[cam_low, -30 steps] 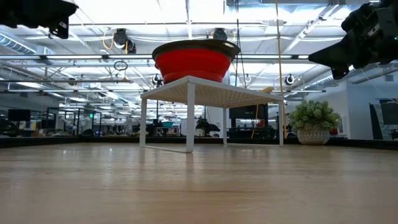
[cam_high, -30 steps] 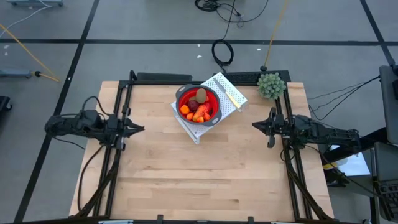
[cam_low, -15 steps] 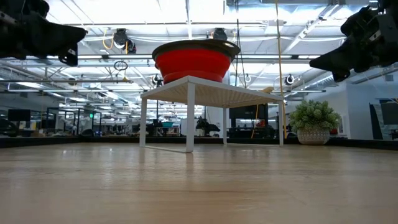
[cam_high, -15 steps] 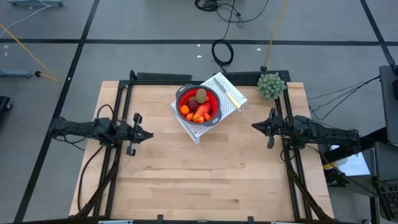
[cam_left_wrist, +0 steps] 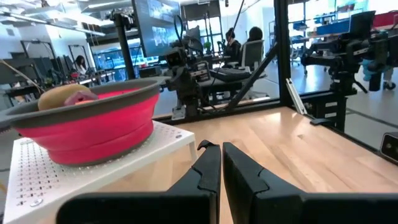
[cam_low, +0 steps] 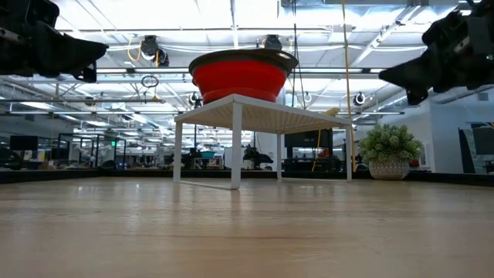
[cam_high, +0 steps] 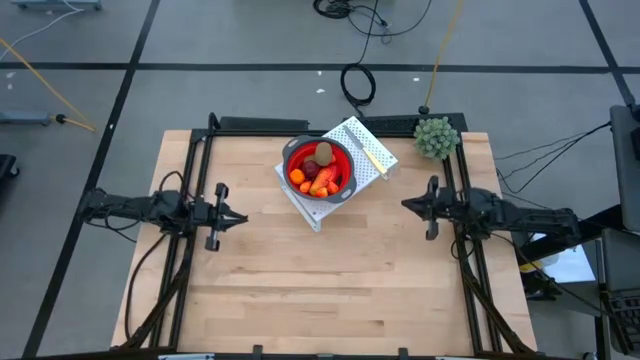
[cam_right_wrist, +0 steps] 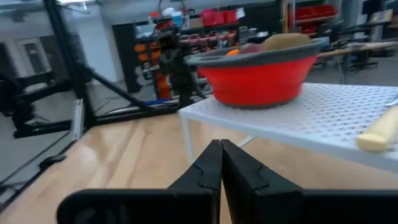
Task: Pick & Place Fruit
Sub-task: Return to Home Position
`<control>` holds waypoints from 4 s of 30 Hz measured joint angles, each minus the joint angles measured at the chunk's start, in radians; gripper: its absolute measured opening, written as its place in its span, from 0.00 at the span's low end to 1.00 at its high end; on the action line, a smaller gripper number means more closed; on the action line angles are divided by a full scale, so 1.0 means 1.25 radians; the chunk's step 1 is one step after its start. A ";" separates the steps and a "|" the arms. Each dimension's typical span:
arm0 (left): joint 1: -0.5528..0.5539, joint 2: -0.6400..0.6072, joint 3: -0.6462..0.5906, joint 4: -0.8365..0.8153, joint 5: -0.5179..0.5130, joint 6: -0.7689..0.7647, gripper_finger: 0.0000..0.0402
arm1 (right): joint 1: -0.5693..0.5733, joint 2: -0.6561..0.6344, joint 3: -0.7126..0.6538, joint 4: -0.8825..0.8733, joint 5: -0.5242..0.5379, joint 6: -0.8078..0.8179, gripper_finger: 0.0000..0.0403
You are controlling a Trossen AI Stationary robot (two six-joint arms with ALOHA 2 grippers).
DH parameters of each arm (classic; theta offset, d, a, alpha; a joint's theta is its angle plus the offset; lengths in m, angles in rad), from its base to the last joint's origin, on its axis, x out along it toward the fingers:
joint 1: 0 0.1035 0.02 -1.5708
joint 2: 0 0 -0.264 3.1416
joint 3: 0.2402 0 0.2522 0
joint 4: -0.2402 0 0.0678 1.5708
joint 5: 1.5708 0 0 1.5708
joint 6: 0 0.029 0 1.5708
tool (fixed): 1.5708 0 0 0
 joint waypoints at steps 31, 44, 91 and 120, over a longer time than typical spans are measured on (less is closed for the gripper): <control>0.000 0.000 0.000 0.008 0.001 -0.027 0.05 | 0.000 0.008 -0.037 0.056 -0.044 0.008 0.01; 0.000 0.000 0.000 0.008 0.001 -0.027 0.05 | 0.000 0.008 -0.037 0.056 -0.044 0.008 0.01; 0.000 0.000 0.000 0.008 0.001 -0.027 0.05 | 0.000 0.008 -0.037 0.056 -0.044 0.008 0.01; 0.000 0.000 0.001 0.008 0.001 -0.027 0.05 | 0.000 0.008 -0.037 0.056 -0.044 0.008 0.01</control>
